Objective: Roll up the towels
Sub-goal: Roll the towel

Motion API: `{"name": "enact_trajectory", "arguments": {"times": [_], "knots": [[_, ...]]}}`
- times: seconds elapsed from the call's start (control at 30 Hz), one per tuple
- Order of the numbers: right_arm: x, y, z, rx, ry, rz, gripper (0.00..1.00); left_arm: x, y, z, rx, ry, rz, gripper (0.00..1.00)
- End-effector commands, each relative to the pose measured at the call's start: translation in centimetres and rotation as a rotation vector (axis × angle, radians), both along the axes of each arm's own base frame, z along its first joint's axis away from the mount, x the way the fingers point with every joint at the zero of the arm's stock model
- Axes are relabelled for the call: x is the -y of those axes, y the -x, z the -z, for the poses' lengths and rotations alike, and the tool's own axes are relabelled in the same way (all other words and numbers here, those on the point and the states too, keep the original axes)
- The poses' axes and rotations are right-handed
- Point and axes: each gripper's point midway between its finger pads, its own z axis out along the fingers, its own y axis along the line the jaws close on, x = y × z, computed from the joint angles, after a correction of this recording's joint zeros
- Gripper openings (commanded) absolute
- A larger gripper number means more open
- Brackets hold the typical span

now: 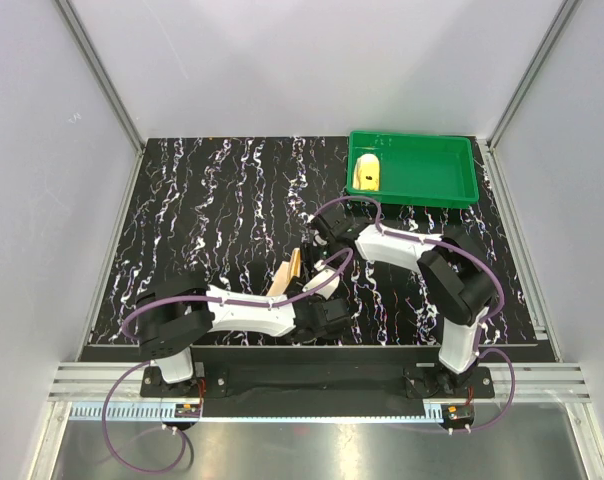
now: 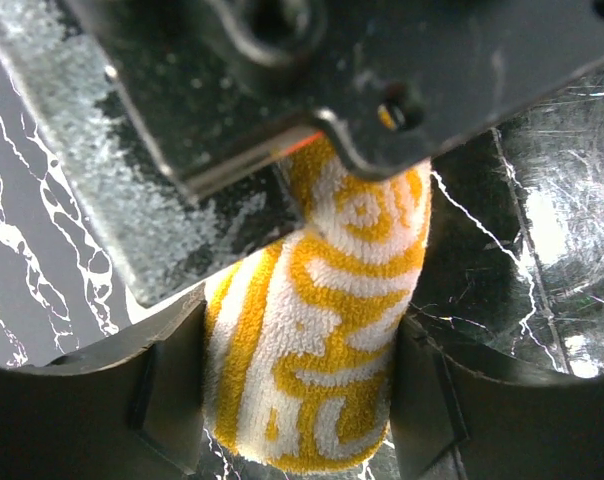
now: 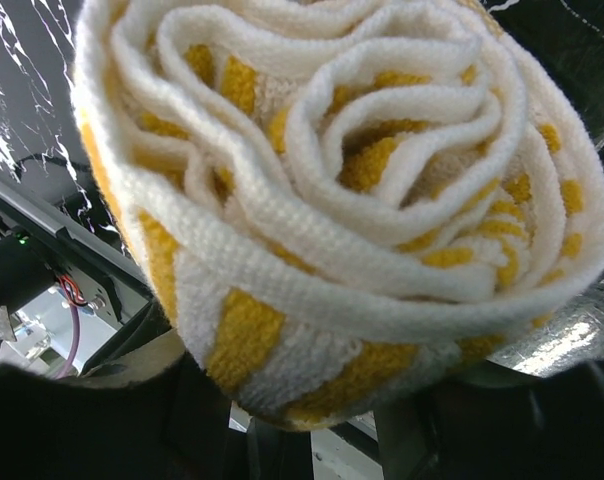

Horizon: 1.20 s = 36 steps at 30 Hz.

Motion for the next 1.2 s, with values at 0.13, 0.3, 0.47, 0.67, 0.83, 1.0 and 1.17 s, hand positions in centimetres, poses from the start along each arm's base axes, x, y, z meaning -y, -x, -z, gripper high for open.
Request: {"name": "enact_trajectory", "arguments": {"times": [0.13,0.3,0.47,0.67,0.83,1.0,1.17], "knots": [[5.0,0.9,2.5,-0.021,0.245,-0.025,0.63,-3.7,0.9,2.2,-0.098,-0.136,-0.005,0.28],[7.3,-2.3,-0.2,0.014,0.213,0.069,0.8,-3.7,1.3,2.3,-0.132,-0.071,-0.006,0.26],[10.6,-6.1,-3.7,0.075,0.203,0.167,0.87,-3.7,1.8,2.1,-0.18,0.029,-0.015,0.23],[11.7,-9.2,-8.8,0.235,0.148,0.276,0.88,-3.4,2.2,2.5,-0.252,0.147,-0.021,0.19],[8.9,-8.5,-12.7,0.328,-0.124,0.276,0.87,-2.3,2.7,2.5,-0.336,0.272,-0.013,0.18],[6.8,-5.8,-11.5,0.264,-0.332,0.263,0.87,-1.7,2.8,2.4,-0.407,0.39,-0.041,0.18],[5.1,-3.7,-9.3,0.2,-0.433,0.244,0.87,-0.7,3.0,2.6,-0.478,0.553,-0.073,0.18]]}}
